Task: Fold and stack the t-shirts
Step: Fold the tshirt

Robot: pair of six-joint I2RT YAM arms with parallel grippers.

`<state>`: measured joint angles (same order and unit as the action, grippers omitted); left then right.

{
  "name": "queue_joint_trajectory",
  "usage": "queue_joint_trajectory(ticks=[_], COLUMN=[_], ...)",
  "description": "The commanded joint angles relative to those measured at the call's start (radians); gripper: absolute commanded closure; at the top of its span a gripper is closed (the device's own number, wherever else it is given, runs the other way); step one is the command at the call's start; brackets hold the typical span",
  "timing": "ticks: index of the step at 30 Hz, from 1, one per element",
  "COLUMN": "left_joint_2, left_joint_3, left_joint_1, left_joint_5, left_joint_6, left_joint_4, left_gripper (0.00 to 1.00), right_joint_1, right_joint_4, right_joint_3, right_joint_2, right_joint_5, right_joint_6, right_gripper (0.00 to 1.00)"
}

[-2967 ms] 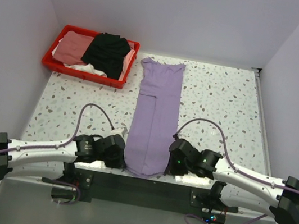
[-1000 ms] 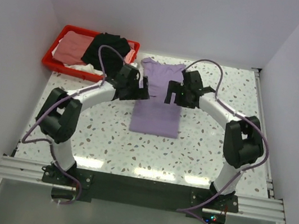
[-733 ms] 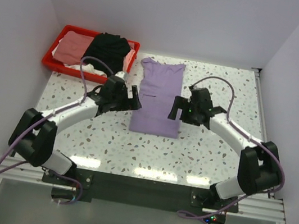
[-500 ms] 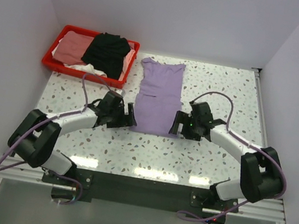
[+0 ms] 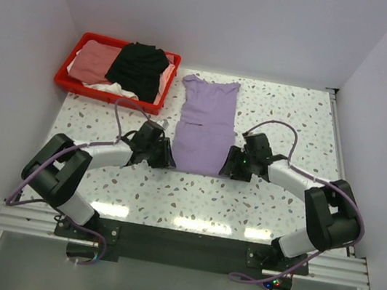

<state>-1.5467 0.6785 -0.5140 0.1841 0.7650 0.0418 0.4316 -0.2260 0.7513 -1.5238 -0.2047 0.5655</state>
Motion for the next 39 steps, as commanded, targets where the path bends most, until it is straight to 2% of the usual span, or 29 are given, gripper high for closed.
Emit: queue_joint_trajectory(ticks=[1,5,6,7,8,9,11,16,20,21,26,29,31,34,39], left_joint_2=[-0.032,-0.052,-0.056,-0.062,-0.062,-0.061,-0.036,0.084,0.21,0.242,0.505,0.64,0.697,0.711,0.642], left_joint_3=[-0.011,-0.011,-0.008,-0.005,-0.002,-0.002,-0.011,-0.097,-0.259,-0.284,-0.398,-0.433,-0.428,-0.296,-0.084], left_joint_1=[-0.023,-0.035,-0.037,-0.04,-0.041,-0.049,-0.06,-0.132,-0.188,-0.189,-0.305,-0.379,-0.386,-0.388,-0.385], left_joint_5=[0.017,0.008,0.014,0.017,0.028,0.029,0.023,-0.017,0.018,0.018,0.009,0.02,0.029,-0.041,-0.283], left_joint_6=[-0.006,0.0,0.002,0.002,0.002,-0.003,-0.01,0.02,0.104,0.121,0.239,0.296,0.301,0.263,0.2], left_joint_4=[-0.003,-0.008,-0.008,-0.008,-0.007,-0.006,0.01,0.067,0.088,0.099,0.191,0.15,0.142,0.236,0.43], left_gripper=[0.67,0.81,0.92,0.99,1.0,1.0,1.0,1.0,1.0,1.0,1.0,1.0,1.0,1.0,1.0], right_joint_1=[-0.002,-0.001,-0.002,-0.001,-0.001,-0.001,0.001,0.001,0.004,0.004,0.051,0.122,0.16,0.162,0.162], right_joint_4=[0.034,0.033,0.034,0.036,0.037,0.04,0.04,-0.064,-0.156,-0.18,-0.301,-0.375,-0.383,-0.416,-0.47], right_joint_3=[-0.006,-0.013,-0.015,-0.017,-0.018,-0.02,-0.043,-0.156,-0.269,-0.292,-0.414,-0.415,-0.409,-0.348,-0.118], right_joint_2=[-0.004,-0.013,-0.019,-0.024,-0.035,-0.036,-0.016,0.128,0.298,0.298,0.575,0.736,0.786,0.806,0.656], right_joint_5=[-0.016,-0.015,-0.016,-0.027,-0.036,-0.047,-0.079,-0.079,-0.128,-0.133,-0.196,-0.174,-0.171,-0.13,-0.003], right_joint_6=[0.02,0.016,0.014,0.016,0.016,0.016,0.016,0.001,0.014,0.02,0.126,0.206,0.252,0.22,0.084], right_gripper=[0.46,0.59,0.7,0.75,0.8,0.9,1.0,1.0,1.0,1.0,1.0,1.0,1.0,1.0,1.0])
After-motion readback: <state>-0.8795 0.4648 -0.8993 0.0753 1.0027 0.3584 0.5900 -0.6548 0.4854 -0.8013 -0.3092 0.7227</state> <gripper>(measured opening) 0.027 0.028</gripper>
